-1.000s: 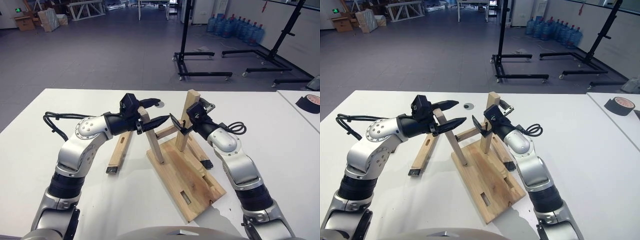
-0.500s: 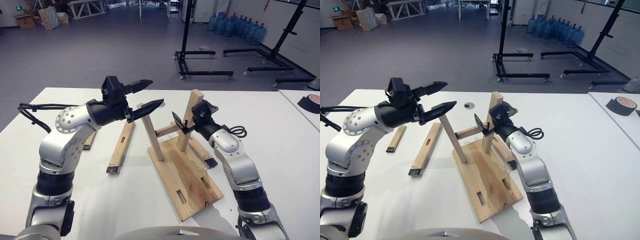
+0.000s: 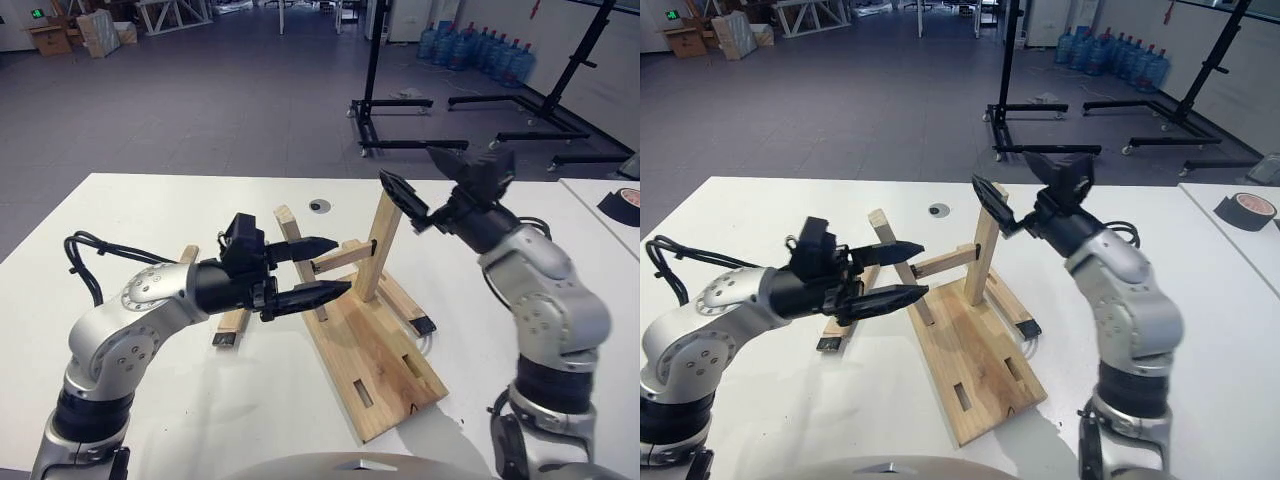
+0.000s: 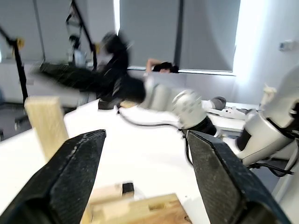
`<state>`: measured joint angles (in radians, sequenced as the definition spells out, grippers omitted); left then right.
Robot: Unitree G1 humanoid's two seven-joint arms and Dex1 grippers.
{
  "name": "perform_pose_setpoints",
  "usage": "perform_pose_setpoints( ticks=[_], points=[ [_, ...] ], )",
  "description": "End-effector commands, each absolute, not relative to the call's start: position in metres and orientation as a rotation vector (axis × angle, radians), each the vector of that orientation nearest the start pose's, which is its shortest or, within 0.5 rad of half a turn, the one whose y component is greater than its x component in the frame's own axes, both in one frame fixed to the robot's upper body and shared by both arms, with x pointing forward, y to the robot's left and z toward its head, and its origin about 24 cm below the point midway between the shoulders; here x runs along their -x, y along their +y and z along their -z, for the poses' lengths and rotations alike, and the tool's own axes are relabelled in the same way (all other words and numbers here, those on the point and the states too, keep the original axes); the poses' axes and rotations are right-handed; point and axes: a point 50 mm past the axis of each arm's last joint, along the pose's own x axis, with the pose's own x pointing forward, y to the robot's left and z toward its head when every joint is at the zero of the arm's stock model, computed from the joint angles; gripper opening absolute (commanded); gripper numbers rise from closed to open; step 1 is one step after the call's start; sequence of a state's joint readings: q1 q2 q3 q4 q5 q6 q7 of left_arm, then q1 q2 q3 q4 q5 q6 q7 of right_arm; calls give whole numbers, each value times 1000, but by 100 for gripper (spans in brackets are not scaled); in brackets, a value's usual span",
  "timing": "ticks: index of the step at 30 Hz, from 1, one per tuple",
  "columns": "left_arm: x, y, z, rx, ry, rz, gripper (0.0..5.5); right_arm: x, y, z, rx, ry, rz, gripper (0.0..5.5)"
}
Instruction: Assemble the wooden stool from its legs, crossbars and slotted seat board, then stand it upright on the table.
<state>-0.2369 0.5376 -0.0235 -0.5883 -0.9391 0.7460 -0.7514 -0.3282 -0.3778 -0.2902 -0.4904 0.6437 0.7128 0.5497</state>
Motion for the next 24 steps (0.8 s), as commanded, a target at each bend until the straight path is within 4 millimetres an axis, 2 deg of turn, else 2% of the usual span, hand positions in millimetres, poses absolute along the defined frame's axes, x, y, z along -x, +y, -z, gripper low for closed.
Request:
perform_pose_setpoints(
  ticks=[1,6,9,12,18,24],
  points=[
    [-225,112,-156,216,184,1301,317,-232,-205,-174,-105,18,-891,540],
    [-226,99,-145,268,270,1315,317,-227,-229,-117,105,312,-815,540],
    [-230,99,-136,272,324,1286,317,-238,-227,-96,247,329,-721,540],
    [-236,108,-128,211,368,1228,317,-248,-210,-90,369,261,-686,540],
    [-249,128,-114,64,416,1124,317,-261,-193,-86,499,167,-617,540],
    [-265,128,-111,-6,383,1079,317,-266,-180,-80,520,151,-612,540]
  ],
)
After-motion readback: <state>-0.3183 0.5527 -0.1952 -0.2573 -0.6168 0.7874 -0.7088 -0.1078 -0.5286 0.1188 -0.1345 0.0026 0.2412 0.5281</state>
